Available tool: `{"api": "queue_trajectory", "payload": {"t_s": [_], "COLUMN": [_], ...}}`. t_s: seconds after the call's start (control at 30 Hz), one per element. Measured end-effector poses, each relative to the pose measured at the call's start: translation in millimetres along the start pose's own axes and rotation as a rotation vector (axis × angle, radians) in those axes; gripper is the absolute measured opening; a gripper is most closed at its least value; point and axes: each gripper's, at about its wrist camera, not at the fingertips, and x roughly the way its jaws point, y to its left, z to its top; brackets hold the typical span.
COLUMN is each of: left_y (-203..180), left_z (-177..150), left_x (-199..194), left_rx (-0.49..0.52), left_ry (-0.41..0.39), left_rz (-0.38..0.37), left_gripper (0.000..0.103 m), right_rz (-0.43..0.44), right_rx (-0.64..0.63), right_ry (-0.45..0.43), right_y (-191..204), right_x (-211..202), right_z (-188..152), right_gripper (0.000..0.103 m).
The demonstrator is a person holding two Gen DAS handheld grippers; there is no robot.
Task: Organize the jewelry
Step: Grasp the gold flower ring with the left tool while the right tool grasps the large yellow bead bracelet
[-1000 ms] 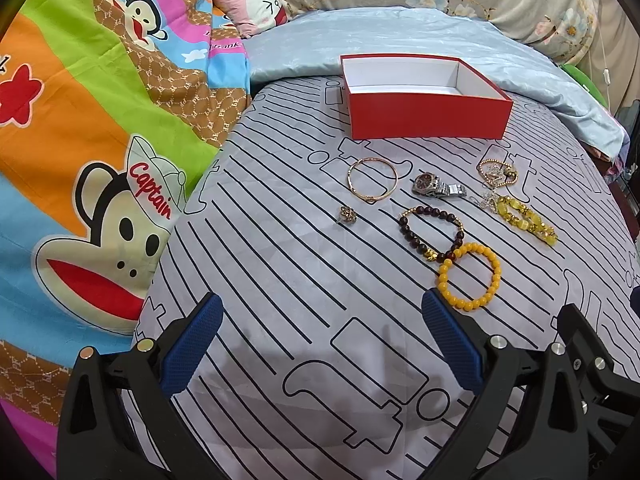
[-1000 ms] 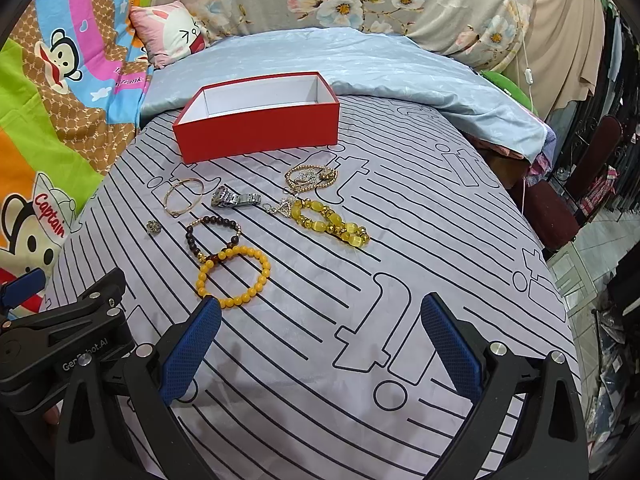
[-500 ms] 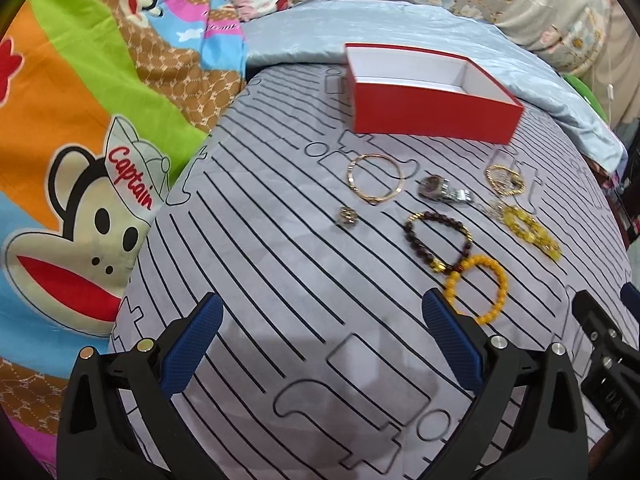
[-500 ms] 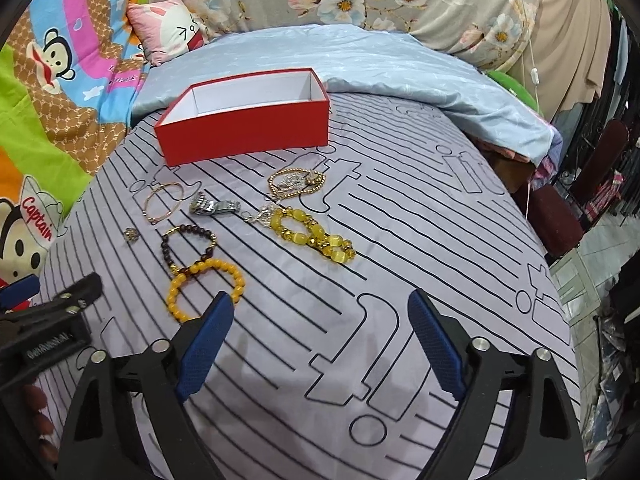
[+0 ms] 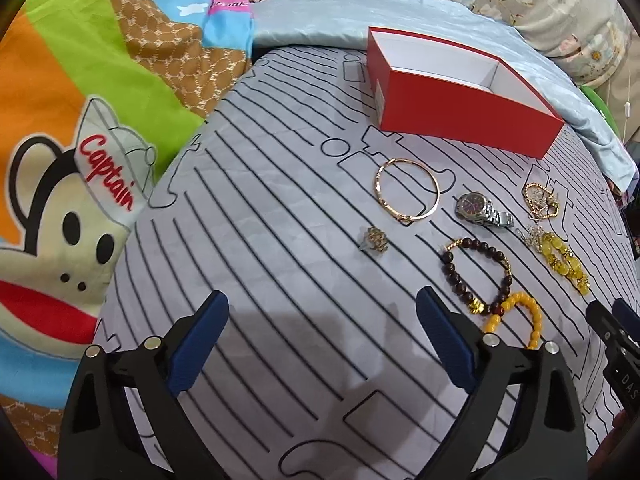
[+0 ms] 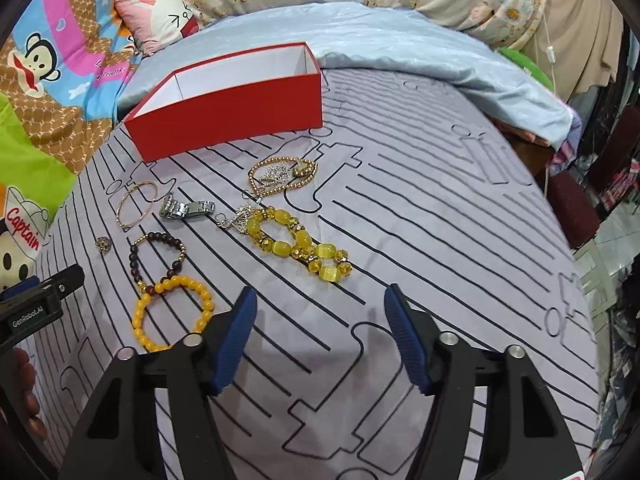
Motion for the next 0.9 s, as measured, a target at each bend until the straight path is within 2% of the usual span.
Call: {"api": "queue_trajectory", "payload": {"t_s": [0.1,0.3,0.5,0.7,0.9], "left_y": [-4,-9,-11,-7,-4], "left_z": [4,11,14,16,16], "left_x": [5,16,22,25,29], "left_rx": [0.010,0.009,0.009,-0.004,-0.013], "left_ry": [0.002,0.014,0.022,0.027,0.032], "left_rz": [-0.005,-0.025,-0.027,-0.031,-0.037], "left_gripper": [0.090,0.084,0.083,0.083,0.083], "right_rz": [0.034,0.061,0.094,0.099,0.093], "right_rx": [0.013,-0.015,-0.011,-0.015,-0.026], "right_ry": [0.021,0.023,0.027,0.059,0.056], "right_y": [-2,4,6,8,7], "right_x": [11,27,40,54,52], "right_z": [6,22,40,43,36], "right_gripper": [0.049,0.047,0.046,0.028,0.010]}}
